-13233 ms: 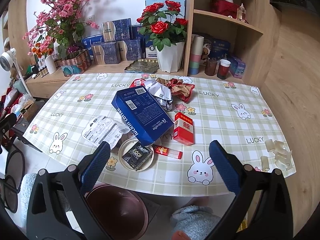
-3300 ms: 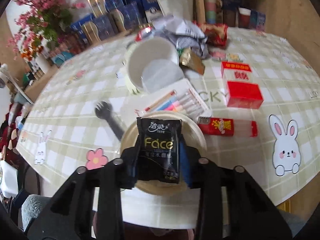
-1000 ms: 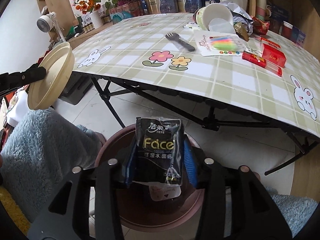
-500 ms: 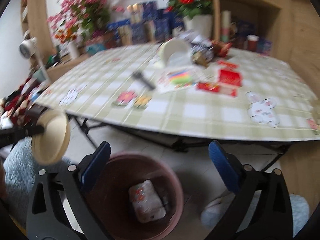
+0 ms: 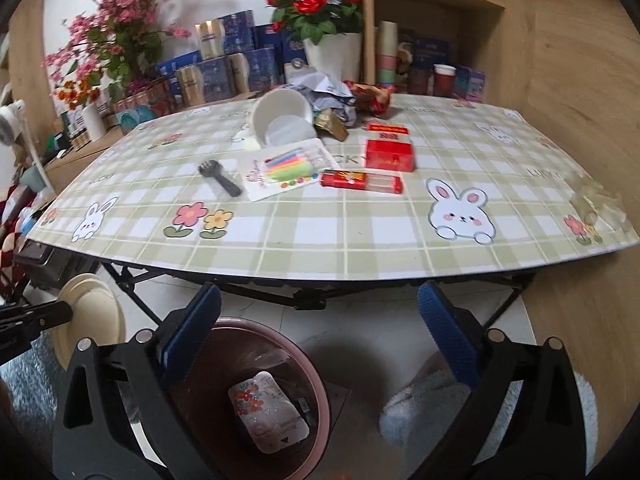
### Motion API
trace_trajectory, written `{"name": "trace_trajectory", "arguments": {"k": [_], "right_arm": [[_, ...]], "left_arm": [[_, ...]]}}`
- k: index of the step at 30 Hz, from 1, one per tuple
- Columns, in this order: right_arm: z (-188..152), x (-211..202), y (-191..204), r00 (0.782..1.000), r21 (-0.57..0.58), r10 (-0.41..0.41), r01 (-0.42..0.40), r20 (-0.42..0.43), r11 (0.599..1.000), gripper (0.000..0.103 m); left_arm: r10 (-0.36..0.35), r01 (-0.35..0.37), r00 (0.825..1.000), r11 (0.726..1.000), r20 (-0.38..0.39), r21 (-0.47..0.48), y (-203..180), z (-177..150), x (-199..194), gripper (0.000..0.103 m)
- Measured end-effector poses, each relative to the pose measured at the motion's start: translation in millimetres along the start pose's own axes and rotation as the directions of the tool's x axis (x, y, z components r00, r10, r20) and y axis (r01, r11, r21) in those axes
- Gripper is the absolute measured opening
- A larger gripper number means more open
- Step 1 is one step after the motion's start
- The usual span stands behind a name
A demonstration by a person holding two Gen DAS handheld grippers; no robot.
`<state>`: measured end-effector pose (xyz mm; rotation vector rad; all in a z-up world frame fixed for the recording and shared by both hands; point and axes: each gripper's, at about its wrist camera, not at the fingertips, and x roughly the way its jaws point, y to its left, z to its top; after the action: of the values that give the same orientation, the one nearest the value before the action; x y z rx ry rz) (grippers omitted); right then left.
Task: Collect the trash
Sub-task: 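Drop the snack pack and paper plate into the brown bin, opening both grippers, then grasp the black plastic fork with the left gripper and lift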
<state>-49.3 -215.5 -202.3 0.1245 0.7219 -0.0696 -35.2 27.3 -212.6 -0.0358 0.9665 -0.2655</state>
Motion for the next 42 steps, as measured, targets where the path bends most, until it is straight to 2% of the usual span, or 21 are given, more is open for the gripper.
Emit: {"name": "trace_trajectory", "arguments": {"k": [3, 10, 12, 14, 17, 24, 28, 31, 36, 39, 42], "right_arm": [[-1, 2, 2, 1.0, -0.009, 0.018, -0.019, -0.004, 1.0, 0.097], [1, 1, 0, 1.0, -0.008, 0.003, -0.003, 0.016, 1.0, 0.097], [0, 2, -1, 1.0, 0.0, 0.005, -0.005, 0.011, 1.0, 0.097], [0, 2, -3, 1.0, 0.008, 0.004, -0.004, 0.011, 1.0, 0.097], [0, 2, -6, 1.0, 0.025, 0.01, -0.011, 0.011, 1.0, 0.097], [-2, 6, -12, 0.999, 0.075, 0.036, -0.036, 0.004, 0.997, 0.097], [-2, 4, -13, 0.999, 0.09, 0.044, -0.046, 0.031, 0.995, 0.097], [0, 4, -12, 0.996, 0.091, 0.081, -0.083, 0.023, 0.992, 0.097], [10, 5, -10, 0.997, 0.044, 0.073, -0.072, -0.018, 0.996, 0.097], [22, 7, -16, 0.999, 0.041, 0.037, -0.036, -0.037, 0.999, 0.097], [36, 11, -29, 0.999, 0.055, 0.018, -0.016, -0.031, 0.998, 0.097]], "left_arm": [[-0.002, 0.003, 1.0, 1.0, -0.013, 0.012, -3, -1, 4, 0.004], [-0.045, 0.047, 0.998, 0.998, -0.051, 0.044, -11, -3, 12, 0.006], [-0.059, 0.062, 0.996, 0.996, -0.063, 0.056, -15, -4, 15, 0.015], [-0.054, 0.058, 0.997, 0.996, -0.057, 0.065, -17, -4, 14, 0.041], [-0.044, 0.046, 0.999, 0.997, -0.028, 0.068, -18, -3, 9, 0.054], [-0.016, 0.017, 1.0, 0.999, -0.016, 0.043, -12, -1, 7, 0.071], [0.007, -0.007, 1.0, 1.0, -0.006, 0.027, -8, 0, 5, 0.082], [0.017, -0.017, 1.0, 1.0, 0.005, 0.002, -2, 2, 3, 0.084], [0.001, 0.002, 0.999, 0.998, 0.048, -0.068, 12, 11, -2, 0.084], [-0.021, 0.027, 0.997, 0.996, 0.07, -0.08, 13, 28, -2, 0.083], [-0.046, 0.051, 0.995, 0.997, 0.085, -0.059, 3, 56, 1, 0.077]]}}
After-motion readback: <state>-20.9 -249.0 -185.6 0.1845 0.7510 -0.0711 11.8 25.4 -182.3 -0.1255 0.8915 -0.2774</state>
